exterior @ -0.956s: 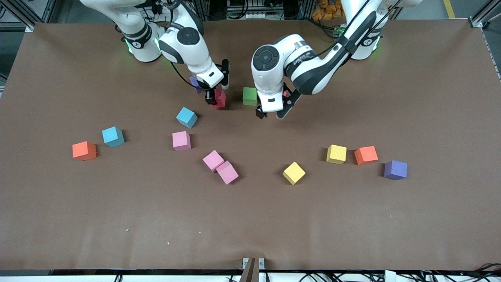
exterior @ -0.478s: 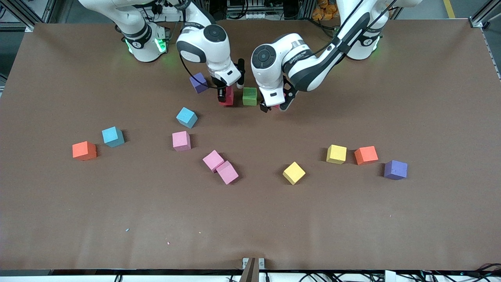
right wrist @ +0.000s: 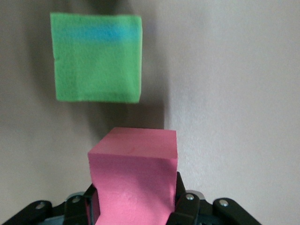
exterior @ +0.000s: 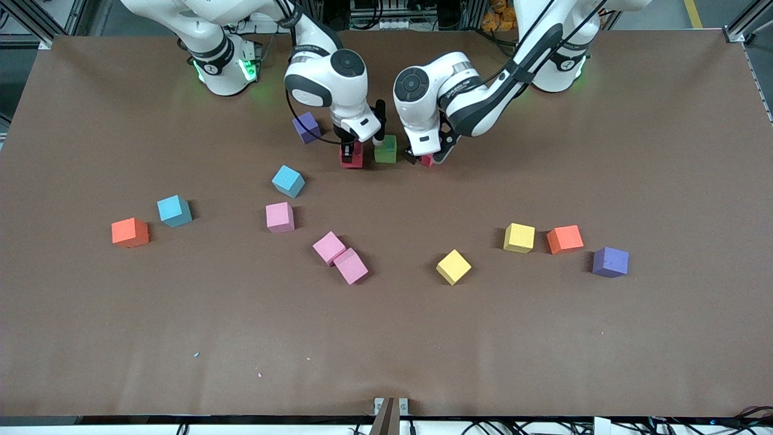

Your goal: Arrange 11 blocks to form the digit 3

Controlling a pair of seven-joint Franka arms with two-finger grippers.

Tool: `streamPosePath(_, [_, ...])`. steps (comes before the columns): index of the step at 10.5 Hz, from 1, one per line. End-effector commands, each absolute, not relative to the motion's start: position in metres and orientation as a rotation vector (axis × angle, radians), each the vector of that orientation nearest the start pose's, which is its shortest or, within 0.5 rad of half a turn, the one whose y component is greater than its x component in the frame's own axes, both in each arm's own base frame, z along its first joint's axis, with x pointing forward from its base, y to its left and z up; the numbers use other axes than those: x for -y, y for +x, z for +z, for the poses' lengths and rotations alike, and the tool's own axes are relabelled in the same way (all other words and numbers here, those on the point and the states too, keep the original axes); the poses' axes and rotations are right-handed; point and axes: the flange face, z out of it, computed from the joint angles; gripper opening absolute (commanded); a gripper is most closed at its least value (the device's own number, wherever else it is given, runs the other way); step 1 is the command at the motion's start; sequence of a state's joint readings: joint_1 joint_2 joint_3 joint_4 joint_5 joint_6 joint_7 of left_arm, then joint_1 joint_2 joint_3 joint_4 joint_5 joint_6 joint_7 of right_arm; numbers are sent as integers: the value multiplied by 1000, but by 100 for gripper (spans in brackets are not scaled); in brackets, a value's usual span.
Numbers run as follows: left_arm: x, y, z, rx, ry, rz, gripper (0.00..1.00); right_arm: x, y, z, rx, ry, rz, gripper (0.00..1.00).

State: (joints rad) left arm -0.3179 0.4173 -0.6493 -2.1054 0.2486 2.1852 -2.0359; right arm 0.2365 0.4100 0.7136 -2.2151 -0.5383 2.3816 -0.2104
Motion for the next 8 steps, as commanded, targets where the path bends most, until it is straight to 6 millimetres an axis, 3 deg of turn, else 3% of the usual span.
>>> streamPosePath(1, [440,309,236,1305,-2627,115,100,-447,310,218,2289,-2323,96,0])
streamPosePath(8, [430,307,208,1330,-2654,163,100,-460,306,211,2329,-2272,71,0])
